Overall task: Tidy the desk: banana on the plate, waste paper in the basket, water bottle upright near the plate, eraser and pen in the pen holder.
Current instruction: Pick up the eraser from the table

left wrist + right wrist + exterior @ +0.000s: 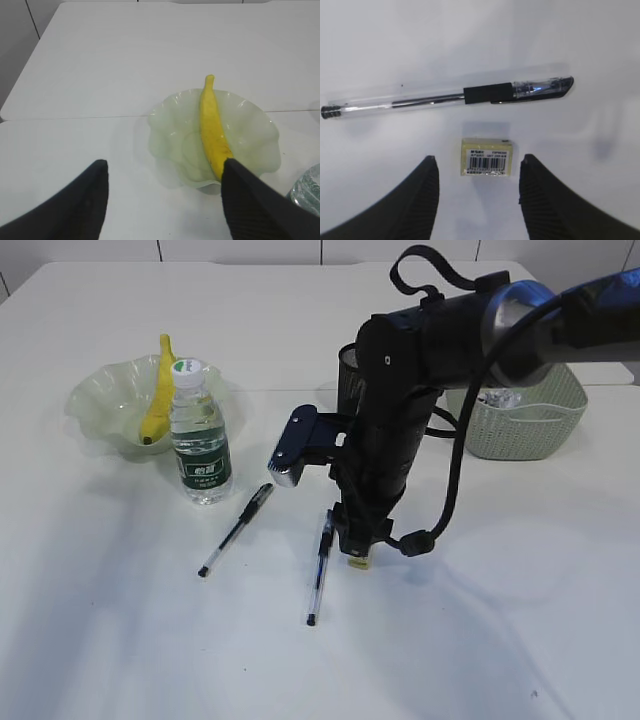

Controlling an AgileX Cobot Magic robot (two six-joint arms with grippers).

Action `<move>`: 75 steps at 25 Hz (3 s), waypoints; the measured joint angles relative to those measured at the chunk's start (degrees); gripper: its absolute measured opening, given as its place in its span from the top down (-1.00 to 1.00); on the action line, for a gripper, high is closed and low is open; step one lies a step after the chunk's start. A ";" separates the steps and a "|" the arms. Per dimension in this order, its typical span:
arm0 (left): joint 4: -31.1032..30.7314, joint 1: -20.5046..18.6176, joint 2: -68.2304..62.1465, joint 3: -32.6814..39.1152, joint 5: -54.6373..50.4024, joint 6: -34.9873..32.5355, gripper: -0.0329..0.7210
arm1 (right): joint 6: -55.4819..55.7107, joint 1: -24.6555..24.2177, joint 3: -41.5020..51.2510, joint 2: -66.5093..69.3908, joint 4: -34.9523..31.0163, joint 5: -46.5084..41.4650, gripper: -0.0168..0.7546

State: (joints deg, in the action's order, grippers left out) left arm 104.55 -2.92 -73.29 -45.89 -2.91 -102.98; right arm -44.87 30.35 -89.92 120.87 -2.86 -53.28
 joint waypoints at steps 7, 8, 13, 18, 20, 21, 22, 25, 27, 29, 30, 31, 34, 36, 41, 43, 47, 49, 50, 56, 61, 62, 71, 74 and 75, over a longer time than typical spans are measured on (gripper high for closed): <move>0.00 0.00 0.00 0.03 0.00 0.00 -0.40 | -1.97 -1.95 -0.11 0.50 -1.97 -1.62 -0.06; 0.00 0.00 0.00 0.03 0.00 0.00 -0.40 | -2.62 -2.07 -0.11 0.63 -2.54 -1.67 -0.06; 0.00 0.00 0.00 0.03 0.00 0.00 -0.40 | -5.49 -2.07 -0.11 0.63 -5.91 -1.76 -0.06; 0.00 0.00 0.00 0.93 0.00 0.00 -0.40 | -7.19 -2.07 -0.11 0.63 -6.41 -1.88 -0.06; 0.00 0.00 0.00 1.68 0.00 0.00 -0.40 | -7.69 -2.07 -0.11 0.63 -6.54 -2.16 -0.06; 0.00 0.00 0.00 2.12 0.00 0.00 -0.40 | -7.96 -2.07 -0.11 0.63 -6.54 -2.24 -0.06; 0.00 0.00 0.00 2.54 0.00 0.00 -0.40 | -8.08 -2.07 -0.11 0.63 -6.54 -2.39 -0.06; 0.00 0.00 0.00 3.29 0.00 0.00 -0.40 | -8.47 -2.07 -0.11 0.63 -6.54 -2.61 -0.06; 0.00 0.00 0.00 3.33 -0.03 0.00 -0.40 | -8.62 -2.07 -0.11 0.63 -6.54 -2.61 -0.06; 0.00 0.00 0.00 3.33 -0.23 0.00 -0.40 | -8.75 -2.07 -0.11 0.63 -6.54 -2.61 -0.06; 0.00 0.00 0.00 3.33 -0.46 0.00 -0.40 | -8.75 -2.07 -0.11 0.75 -6.54 -2.61 -0.06; 0.00 0.00 0.00 3.33 -0.80 0.00 -0.40 | -8.75 -2.07 -0.11 0.75 -6.54 -2.61 -0.06; 0.00 0.00 0.00 3.33 -1.52 0.00 -0.40 | -8.89 -2.07 -0.11 0.75 -6.54 -2.51 -0.06; -0.10 0.00 0.00 3.33 -2.08 0.00 -0.40 | -8.89 -2.07 -0.21 0.75 -6.17 -2.30 -0.06; -0.10 0.00 0.00 3.33 -3.15 0.00 -0.40 | -8.54 -3.30 -0.32 0.75 -6.17 -1.75 -0.06; -0.10 0.00 0.00 3.33 -3.73 0.00 -0.40 | -8.40 -3.83 -0.32 0.75 -6.17 -1.65 -0.06; -0.10 0.00 0.00 3.33 -4.48 0.00 -0.40 | -8.19 -4.07 -0.32 0.78 -6.09 -1.51 -0.06; -0.21 0.00 0.00 3.33 -4.57 0.00 -0.40 | -7.97 -4.07 -0.44 1.27 -6.19 -1.51 -0.06; -0.21 0.00 0.00 3.33 -4.61 0.00 -0.40 | -7.84 -4.07 -0.66 1.75 -6.19 -1.66 -0.06; -0.31 0.00 0.00 3.33 -4.88 0.00 -0.40 | -7.00 -4.20 -4.54 5.79 -6.54 -4.39 -0.06; -0.31 0.00 0.00 3.33 -5.10 0.00 -0.40 | -6.79 -4.20 -6.90 5.88 -6.86 -4.49 -0.06; -0.31 0.00 0.00 3.33 -5.10 0.00 -0.40 | -6.79 -4.20 -6.89 5.91 -6.86 -4.59 -0.06; -0.31 0.00 0.00 3.33 -5.10 0.00 -0.40 | -6.35 -4.20 -6.89 6.98 -7.57 -6.19 -0.06; -0.31 0.00 0.00 3.33 -5.10 0.00 -0.40 | -6.22 -4.20 -6.89 7.09 -7.70 -6.31 -0.06; -0.31 0.00 0.00 3.33 -5.10 0.00 -0.40 | -6.22 -4.20 -6.89 7.09 -7.79 -6.31 -0.06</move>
State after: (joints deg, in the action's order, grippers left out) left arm 104.24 -2.92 -73.29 -42.56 -8.01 -102.98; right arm -51.09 26.15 -96.81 127.96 -10.65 -59.59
